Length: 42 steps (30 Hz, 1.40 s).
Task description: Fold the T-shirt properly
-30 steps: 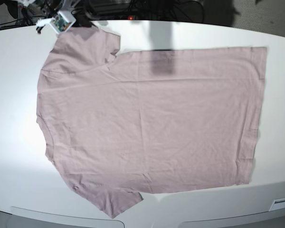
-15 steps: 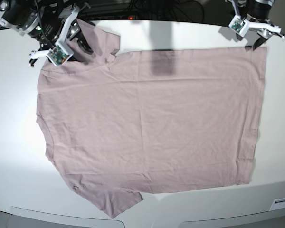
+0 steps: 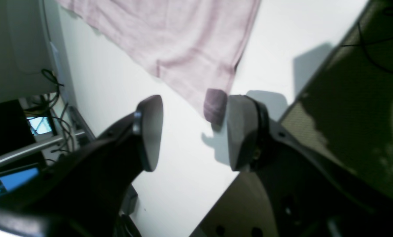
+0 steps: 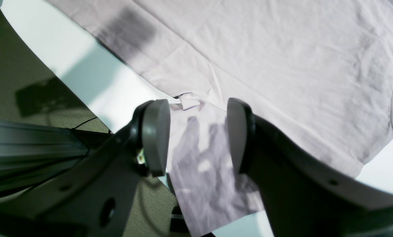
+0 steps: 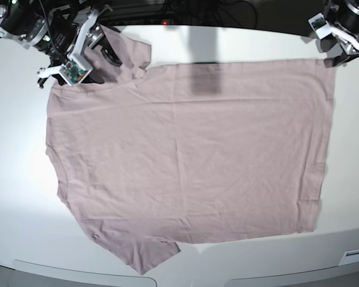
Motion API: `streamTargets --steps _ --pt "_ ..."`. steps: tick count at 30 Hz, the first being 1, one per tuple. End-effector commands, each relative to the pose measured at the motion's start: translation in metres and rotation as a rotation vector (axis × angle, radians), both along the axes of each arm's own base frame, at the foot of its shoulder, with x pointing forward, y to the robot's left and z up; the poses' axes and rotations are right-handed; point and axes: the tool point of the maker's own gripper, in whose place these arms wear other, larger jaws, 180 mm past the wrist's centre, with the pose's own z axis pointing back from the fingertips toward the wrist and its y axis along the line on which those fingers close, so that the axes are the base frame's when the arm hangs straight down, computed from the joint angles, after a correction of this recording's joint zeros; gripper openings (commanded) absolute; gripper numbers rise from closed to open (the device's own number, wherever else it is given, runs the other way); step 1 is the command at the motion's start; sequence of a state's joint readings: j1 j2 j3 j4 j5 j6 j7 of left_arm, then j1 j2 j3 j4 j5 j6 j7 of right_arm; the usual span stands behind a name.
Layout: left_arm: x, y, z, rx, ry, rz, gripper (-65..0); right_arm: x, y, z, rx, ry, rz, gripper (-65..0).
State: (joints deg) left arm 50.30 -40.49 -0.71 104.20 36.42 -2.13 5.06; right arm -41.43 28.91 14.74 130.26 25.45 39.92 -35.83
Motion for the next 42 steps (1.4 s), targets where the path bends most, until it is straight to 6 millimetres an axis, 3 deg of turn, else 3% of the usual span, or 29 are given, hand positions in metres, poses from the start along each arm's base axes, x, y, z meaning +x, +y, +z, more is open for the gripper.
streamTargets --steps 1,8,14,20,22,26,32,40,42 --pt "0.004 0.001 0.006 0.005 -0.021 -0.015 -35.8 0.003 0.005 0.01 0.022 -0.034 0.015 -36.3" --pt "0.009 -0.008 -0.002 -0.016 -0.021 -0.026 -35.8 0.012 0.018 0.03 0.14 -0.122 0.021 -36.3" --pt "0.023 -0.024 -0.021 -0.041 -0.014 -0.011 -35.8 0.013 0.02 0.03 0.151 -0.106 0.018 -36.3" --pt "-0.001 -0.009 -0.053 0.07 0.124 0.069 -35.8 0.02 0.015 0.029 0.113 -0.107 0.018 -36.3" --pt "-0.008 -0.012 -0.057 0.059 0.142 0.055 -35.9 0.021 0.016 0.03 0.119 -0.111 0.019 -36.3" --pt "-0.003 -0.026 -0.06 -0.019 0.117 -0.023 -35.9 0.02 0.015 0.028 0.107 -0.099 0.018 -36.3" --pt "0.008 0.006 -0.07 0.08 0.13 0.058 -35.9 0.004 -0.002 0.002 -0.028 0.042 0.008 -36.3" --pt "0.008 0.011 -0.073 0.094 0.136 0.069 -36.2 0.005 -0.002 0.002 -0.025 0.04 0.008 -36.3" --pt "0.009 0.012 -0.073 0.095 0.135 0.07 -41.6 0.005 -0.002 0.002 -0.024 0.039 0.008 -36.3"
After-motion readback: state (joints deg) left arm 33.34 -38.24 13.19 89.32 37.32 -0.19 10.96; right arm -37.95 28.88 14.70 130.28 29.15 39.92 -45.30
